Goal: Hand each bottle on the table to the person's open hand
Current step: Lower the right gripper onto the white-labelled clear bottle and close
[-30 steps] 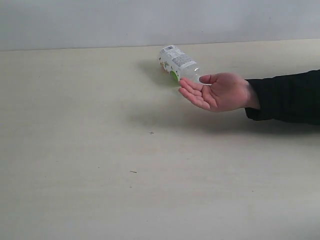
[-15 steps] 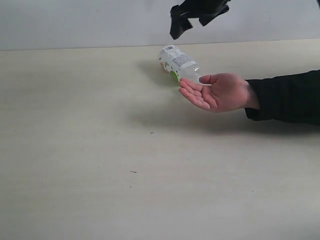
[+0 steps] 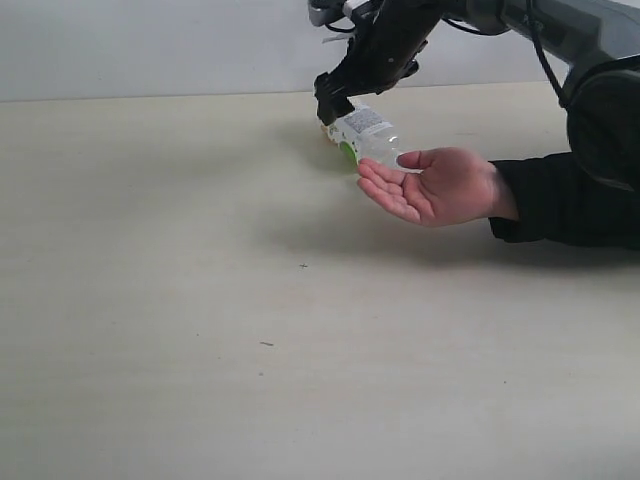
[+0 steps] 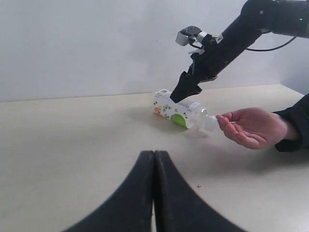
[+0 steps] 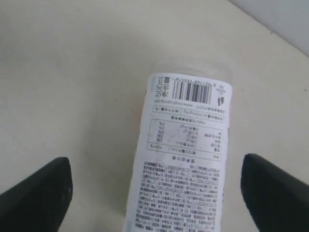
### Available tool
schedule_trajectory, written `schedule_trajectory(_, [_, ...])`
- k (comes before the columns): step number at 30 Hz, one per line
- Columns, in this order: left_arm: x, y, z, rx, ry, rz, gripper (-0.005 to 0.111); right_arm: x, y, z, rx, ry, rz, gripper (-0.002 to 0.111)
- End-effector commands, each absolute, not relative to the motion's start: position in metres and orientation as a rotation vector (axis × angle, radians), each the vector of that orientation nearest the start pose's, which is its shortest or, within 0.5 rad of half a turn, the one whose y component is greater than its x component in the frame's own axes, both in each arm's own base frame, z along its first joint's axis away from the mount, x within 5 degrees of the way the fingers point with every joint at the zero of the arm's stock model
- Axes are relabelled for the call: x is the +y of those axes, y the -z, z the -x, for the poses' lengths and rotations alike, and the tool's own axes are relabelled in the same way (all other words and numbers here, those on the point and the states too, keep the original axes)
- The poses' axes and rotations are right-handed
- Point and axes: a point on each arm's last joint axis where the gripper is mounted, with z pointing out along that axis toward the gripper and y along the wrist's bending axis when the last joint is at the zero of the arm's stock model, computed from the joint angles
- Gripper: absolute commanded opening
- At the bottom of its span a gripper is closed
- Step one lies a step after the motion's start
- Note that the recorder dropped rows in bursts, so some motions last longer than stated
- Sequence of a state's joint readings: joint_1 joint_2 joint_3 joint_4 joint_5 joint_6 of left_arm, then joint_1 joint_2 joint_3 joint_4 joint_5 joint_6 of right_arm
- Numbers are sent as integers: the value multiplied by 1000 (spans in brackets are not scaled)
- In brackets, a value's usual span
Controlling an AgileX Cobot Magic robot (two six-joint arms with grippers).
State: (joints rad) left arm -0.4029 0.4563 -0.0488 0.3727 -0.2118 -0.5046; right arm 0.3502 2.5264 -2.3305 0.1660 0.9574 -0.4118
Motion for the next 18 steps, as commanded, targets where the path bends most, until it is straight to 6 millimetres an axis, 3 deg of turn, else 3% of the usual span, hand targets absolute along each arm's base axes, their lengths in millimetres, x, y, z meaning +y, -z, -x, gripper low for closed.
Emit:
schedule_trajectory(1, [-44,-213,-87,1688,473,-274,0,197,-164,-517,2436,-126,916,89])
schedule_trajectory(18, [-44,-213,-87,1688,473,-274,0,198,-134,-520,2475,-124,923,88])
